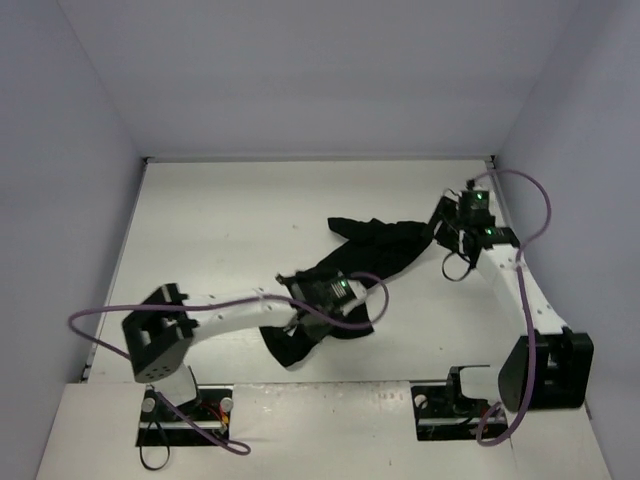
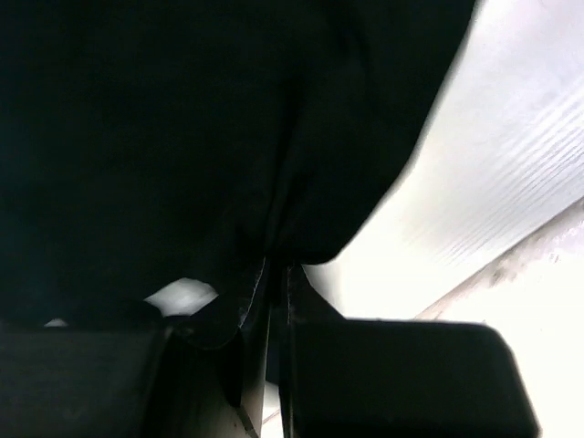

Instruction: Fold and stack the t-shirts

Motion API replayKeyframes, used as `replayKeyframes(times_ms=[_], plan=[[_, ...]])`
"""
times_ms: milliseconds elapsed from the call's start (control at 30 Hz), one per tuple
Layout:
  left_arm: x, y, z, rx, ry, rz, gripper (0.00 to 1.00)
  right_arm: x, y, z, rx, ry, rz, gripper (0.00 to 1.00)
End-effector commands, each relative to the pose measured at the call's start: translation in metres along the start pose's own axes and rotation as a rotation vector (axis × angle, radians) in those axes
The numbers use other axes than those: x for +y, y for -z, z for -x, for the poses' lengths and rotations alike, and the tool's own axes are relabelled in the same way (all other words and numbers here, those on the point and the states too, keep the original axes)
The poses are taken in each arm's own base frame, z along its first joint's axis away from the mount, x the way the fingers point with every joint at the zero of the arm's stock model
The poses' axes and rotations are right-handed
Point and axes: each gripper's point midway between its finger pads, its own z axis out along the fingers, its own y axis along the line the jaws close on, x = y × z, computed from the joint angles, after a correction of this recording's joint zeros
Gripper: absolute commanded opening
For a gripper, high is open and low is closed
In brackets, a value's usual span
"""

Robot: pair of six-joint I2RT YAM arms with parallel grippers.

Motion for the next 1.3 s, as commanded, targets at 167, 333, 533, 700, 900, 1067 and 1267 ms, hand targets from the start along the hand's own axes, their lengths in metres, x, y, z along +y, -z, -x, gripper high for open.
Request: replayKeyframes(times_ms=[167,333,533,700,900,1067,1267], plan=[[0.12,0.165,0.043,-0.337,0.179,0.232,0.0,0.117,-0.02,0.056,-0.076,0.348,0.209,0.6],[0.14,0.18,0.022,-0.359,0.257,0.281,0.0,0.141,-0.054,0.045,-0.027,0.455,0.215,0.6],[0.151,0.2,0.011,-0.408,0.328,0.308,0.0,0.16,-0.101,0.014,0.05,0.515,0.181,0.6],[0.143,0.192,-0.005,-0.398,0.368,0.277,0.0,0.171,-0.125,-0.017,0.123,0.529,0.19,0.56],[0.14,0.18,-0.019,-0.371,0.418,0.27,0.0,0.169,-0.123,-0.038,0.14,0.556,0.159,0.54],[0.145,0.172,-0.029,-0.342,0.426,0.309,0.0,0.143,-0.126,-0.034,0.107,0.542,0.033,0.26],[0.159,0.172,-0.036,-0.334,0.462,0.357,0.0,0.098,-0.12,-0.003,0.058,0.436,-0.081,0.0]])
